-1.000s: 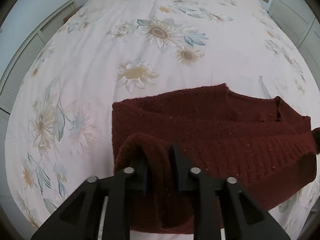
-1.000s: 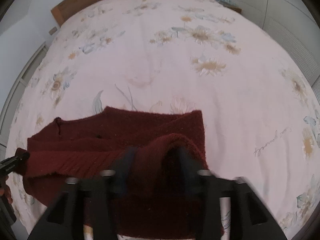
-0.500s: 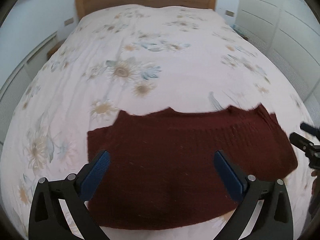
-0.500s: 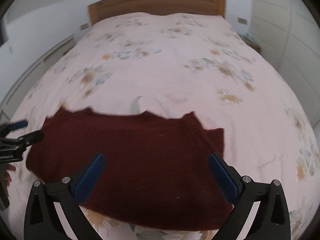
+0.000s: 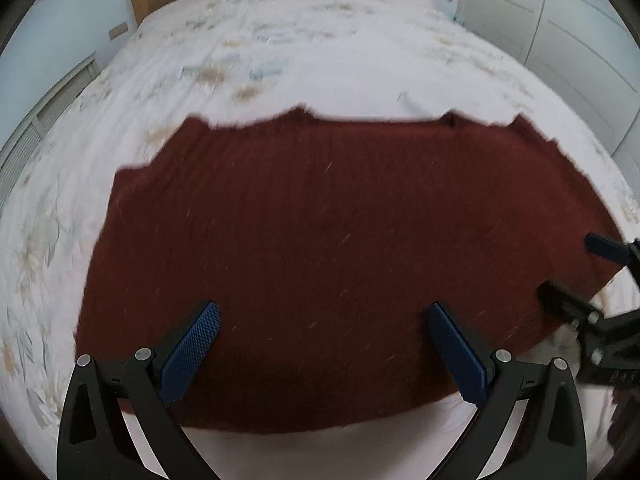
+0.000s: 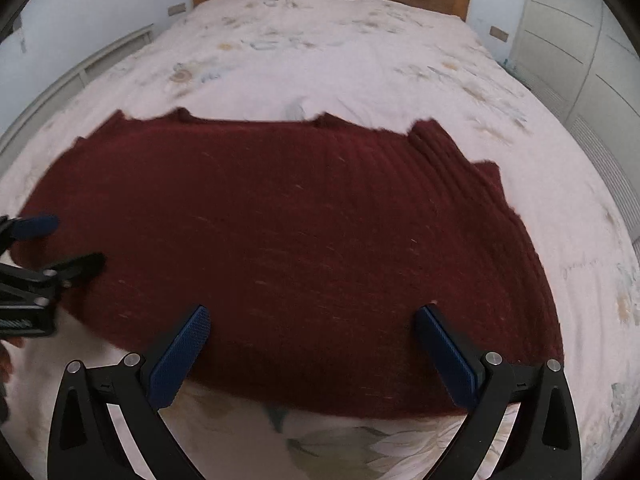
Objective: Fold small clothes
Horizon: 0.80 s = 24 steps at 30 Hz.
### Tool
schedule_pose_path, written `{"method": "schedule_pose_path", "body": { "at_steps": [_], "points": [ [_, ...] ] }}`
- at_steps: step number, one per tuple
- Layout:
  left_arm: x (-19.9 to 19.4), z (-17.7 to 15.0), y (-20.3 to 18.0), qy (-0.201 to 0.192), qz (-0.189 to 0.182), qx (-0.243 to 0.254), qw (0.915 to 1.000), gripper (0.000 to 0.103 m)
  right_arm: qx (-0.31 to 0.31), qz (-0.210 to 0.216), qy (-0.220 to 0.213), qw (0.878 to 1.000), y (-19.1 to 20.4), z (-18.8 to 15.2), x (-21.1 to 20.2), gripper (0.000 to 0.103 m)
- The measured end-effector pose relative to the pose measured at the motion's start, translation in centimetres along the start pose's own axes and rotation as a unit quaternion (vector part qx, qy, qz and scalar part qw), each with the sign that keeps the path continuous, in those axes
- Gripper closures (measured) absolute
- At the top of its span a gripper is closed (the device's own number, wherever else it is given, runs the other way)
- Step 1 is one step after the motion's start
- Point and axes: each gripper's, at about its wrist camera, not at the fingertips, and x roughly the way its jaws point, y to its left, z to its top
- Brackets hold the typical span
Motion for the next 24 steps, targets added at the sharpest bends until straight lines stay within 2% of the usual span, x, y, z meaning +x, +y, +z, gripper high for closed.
{"method": "schedule_pose_path", "body": {
  "at_steps": [7, 11, 19, 24],
  "points": [
    [-0.4, -1.3, 4.1, -0.005, 0.018, -0.024, 0.9995, 0.001, 0.034, -0.016, 0.002, 0.999, -4.8, -0.2, 0.0, 0.0],
    [-0.4, -2.0, 6.0, -0.003, 0.011, -0.042, 0.9991, 0.001, 0.043, -0.01, 0.007, 0.999, -5.7, -0.6, 0.4, 0.0],
    [0.3, -2.4, 5.7, -0.006, 0.017, -0.058, 0.9982, 0.001, 0.046, 0.009, 0.006, 0.999, -5.8, -1.3, 1.6, 0.0],
    [0.1, -2.3, 5.8, -0.006, 0.011, -0.06, 0.9981, 0.001, 0.045, 0.005, 0.013, 0.999, -5.7, -1.0, 0.9, 0.0]
  ]
}}
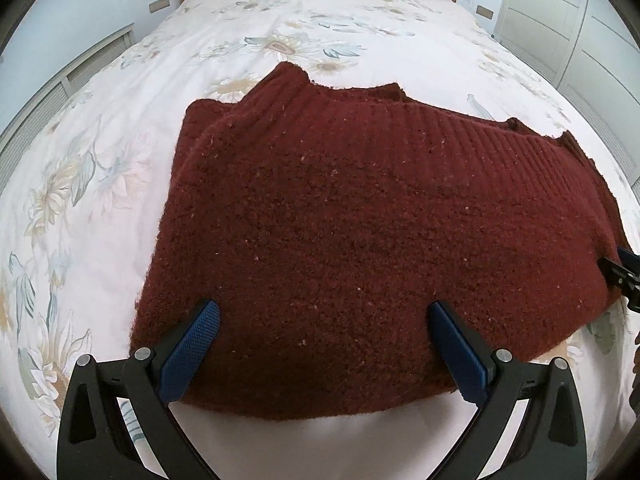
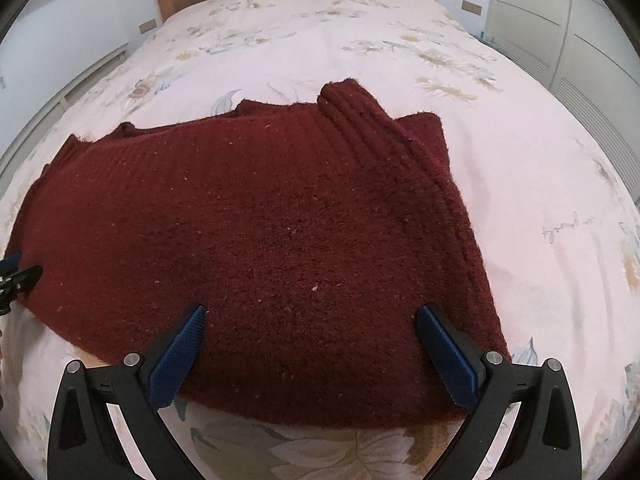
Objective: Fold small clothes
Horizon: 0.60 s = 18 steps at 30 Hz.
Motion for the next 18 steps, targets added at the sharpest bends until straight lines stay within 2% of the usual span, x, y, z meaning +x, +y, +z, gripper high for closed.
{"method": "schedule_pose_path", "body": {
  "at_steps": [6, 9, 12, 18],
  "points": [
    [-1.7, 1.3, 0.6, 0.031, -0.005, -0.024, 0.9992, 0.001, -0.017, -0.004, 0.002, 1.0, 0.9, 0.7, -2.9, 0.0],
    [-3.7, 2.4, 1.5, 0.018, -0.01, -0.044, 0.9988, 0.001, -0.032, -0.006, -0.009, 0.999, 1.3, 0.8, -4.9, 0.0],
    [-5.4, 3.6, 3.2, 0.001, 0.0, -0.062, 0.9981, 0.001, -0.035, -0.007, -0.024, 0.999, 1.1, 0.7, -7.2, 0.0],
    [-5.1, 4.7, 7.2, 0.024, 0.0, -0.105, 0.9942, 0.001, -0.027, -0.011, -0.026, 0.999, 0.4, 0.0, -9.0, 0.0]
  ]
}}
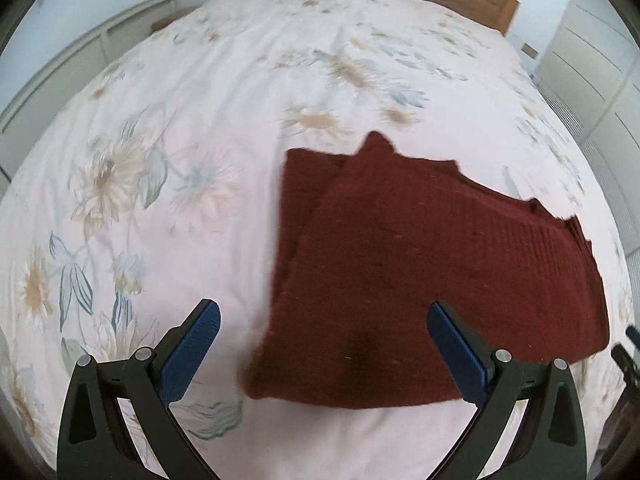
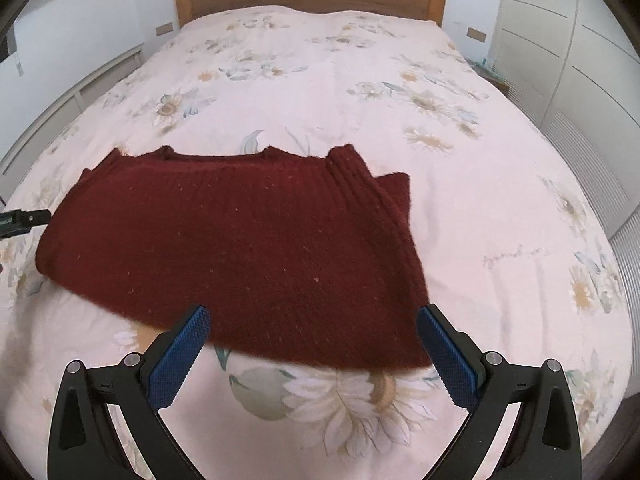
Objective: Fold small clothes
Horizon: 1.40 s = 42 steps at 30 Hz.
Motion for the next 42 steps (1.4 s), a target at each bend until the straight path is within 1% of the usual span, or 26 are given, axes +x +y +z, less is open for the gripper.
{"method": "schedule_pose_path", "body": {
  "at_steps": [5, 6, 10, 12, 18, 19, 20, 21, 22, 23, 24, 25, 26, 27, 31, 34, 36, 40, 42],
  "points": [
    [2.4, 0.1, 2.9, 0.044, -0.015, -0.042, 0.998, 0.001, 0.004, -0.01, 0.013, 1.0, -0.8, -1.0, 0.1, 0.0],
    [2.9, 0.1, 3.2, 0.046, -0.011, -0.049, 0.9977, 0.001, 0.005, -0.012, 0.017, 1.0, -0.9, -1.2, 0.3, 0.0],
    [5.5, -0.9, 3.7, 0.086, -0.016, -0.052, 0.9948, 0.001, 0.012, -0.014, 0.027, 0.999, -1.5, -2.1, 0.5, 0.0],
    [5.6, -1.2, 4.0, 0.073, -0.022, -0.06, 0.9953, 0.001, 0.012, -0.014, 0.03, 0.999, -1.7, -2.3, 0.7, 0.0],
    [5.1, -1.5, 4.3, 0.072, -0.031, -0.058, 0.9952, 0.001, 0.017, -0.012, 0.035, 0.999, -1.9, -2.7, 1.2, 0.0],
    [5.1, -1.5, 4.3, 0.073, -0.035, -0.056, 0.9951, 0.004, 0.017, -0.011, 0.035, 0.999, -1.9, -2.8, 1.2, 0.0],
    [5.2, -1.4, 4.3, 0.075, -0.042, -0.055, 0.9948, 0.01, 0.017, -0.011, 0.035, 0.999, -1.9, -2.7, 1.3, 0.0],
    [5.1, -1.5, 4.3, 0.077, -0.059, -0.055, 0.9937, 0.029, 0.017, -0.012, 0.035, 0.999, -1.9, -2.7, 1.3, 0.0],
    [5.0, -1.5, 4.4, 0.083, -0.084, -0.062, 0.9911, 0.044, 0.016, -0.012, 0.036, 0.999, -1.8, -2.7, 1.3, 0.0],
    [4.8, -1.5, 4.3, 0.085, -0.088, -0.065, 0.9904, 0.046, 0.017, -0.011, 0.035, 0.999, -1.8, -2.6, 1.3, 0.0],
    [4.7, -1.4, 4.2, 0.085, -0.088, -0.059, 0.9907, 0.054, 0.017, -0.011, 0.035, 0.999, -1.8, -2.6, 1.3, 0.0],
    [4.5, -1.3, 3.8, 0.085, -0.093, -0.048, 0.9908, 0.066, 0.018, -0.01, 0.034, 0.999, -1.9, -2.6, 1.3, 0.0],
    [4.2, -1.2, 3.5, 0.085, -0.096, -0.042, 0.9909, 0.071, 0.02, -0.01, 0.033, 0.999, -1.9, -2.5, 1.3, 0.0],
    [3.9, -1.2, 3.3, 0.083, -0.093, -0.035, 0.9916, 0.078, 0.021, -0.01, 0.032, 0.999, -2.0, -2.5, 1.3, 0.0],
    [1.5, -0.9, 2.0, 0.066, -0.08, -0.006, 0.9945, 0.082, 0.024, -0.01, 0.025, 0.999, -2.3, -2.1, 1.0, 0.0],
    [-0.8, -0.4, 0.4, 0.048, -0.085, 0.015, 0.9951, 0.083, 0.027, -0.007, 0.016, 0.999, -2.7, -1.8, 0.7, 0.0],
    [-2.4, -0.1, -0.7, 0.043, -0.092, 0.03, 0.9944, 0.083, 0.031, -0.003, 0.01, 0.999, -3.1, -1.7, 0.4, 0.0],
    [-5.3, 1.1, -5.6, 0.03, -0.107, 0.07, 0.9913, 0.083, 0.049, 0.01, -0.006, 0.999, -4.1, -1.7, -0.2, 0.0],
    [-6.2, 1.7, -8.2, 0.024, -0.113, 0.089, 0.9893, 0.083, 0.057, 0.013, -0.012, 0.998, -4.8, -1.7, -0.6, 0.0]
  ]
}}
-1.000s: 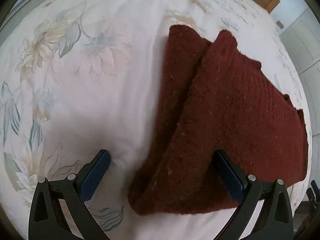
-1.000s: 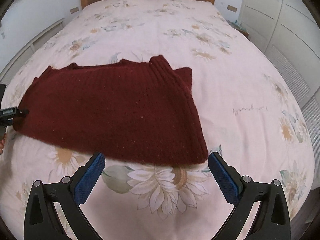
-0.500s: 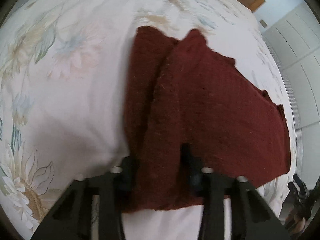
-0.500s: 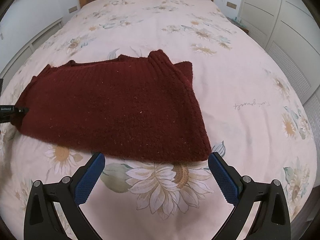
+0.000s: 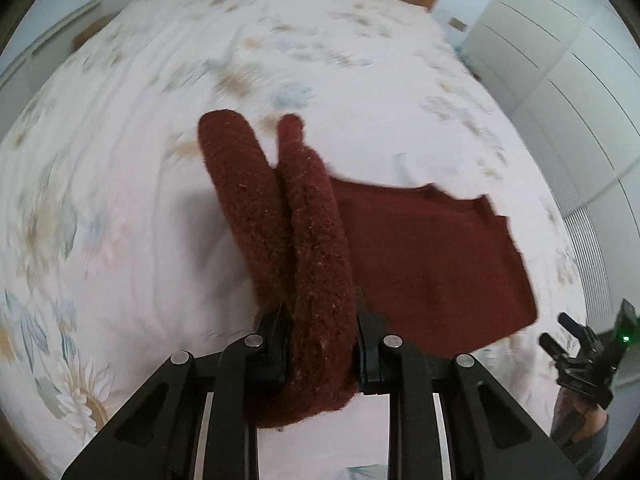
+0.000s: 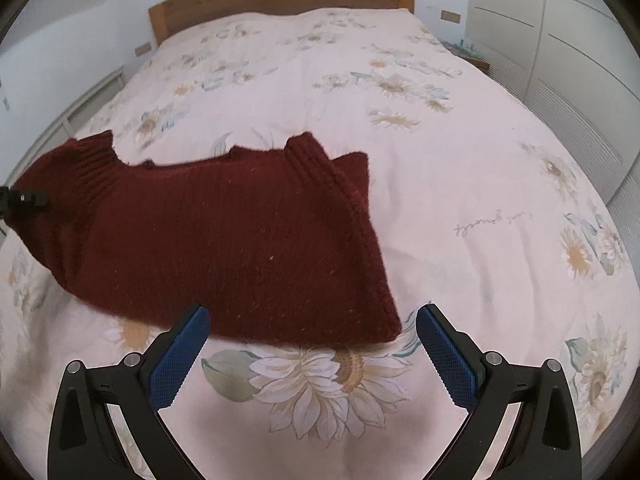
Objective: Fold small clothes
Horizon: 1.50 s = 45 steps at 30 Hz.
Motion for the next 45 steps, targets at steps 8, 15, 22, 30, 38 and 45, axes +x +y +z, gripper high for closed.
{"method": "schedule_pose_path", "body": {
  "at_steps": [8, 15, 22, 30, 38, 45],
  "points": [
    [1.7, 4.4, -12.2, 0.0, -0.04, 0.084, 0.9957, 0.084, 0.034, -0.007, -0.029, 0.999, -3.8, 0.9, -1.9, 0.0],
    [7.6, 4.8, -22.6, 0.028, -0.054, 0.144, 0.9878, 0.084, 0.058, -0.028, -0.022, 0.998, -7.0, 0.1, -2.6, 0.0],
    [16.0, 1.5, -26.7, 0.076, 0.016, 0.164, 0.9834, 0.083, 0.08, -0.039, 0.014, 0.996, -9.3, -2.1, -1.7, 0.0],
    [18.4, 0.4, -26.8, 0.091, 0.052, 0.154, 0.9826, 0.072, 0.094, -0.035, 0.015, 0.995, -10.1, -2.9, -2.0, 0.0],
    [15.2, 1.6, -26.8, 0.068, 0.039, 0.135, 0.9877, 0.013, 0.095, -0.031, 0.012, 0.995, -10.4, -2.6, -2.6, 0.0],
    [10.7, 3.9, -24.0, 0.038, 0.033, 0.114, 0.9922, 0.001, 0.067, -0.009, 0.0, 0.998, -8.5, -0.6, -3.6, 0.0]
  ]
}}
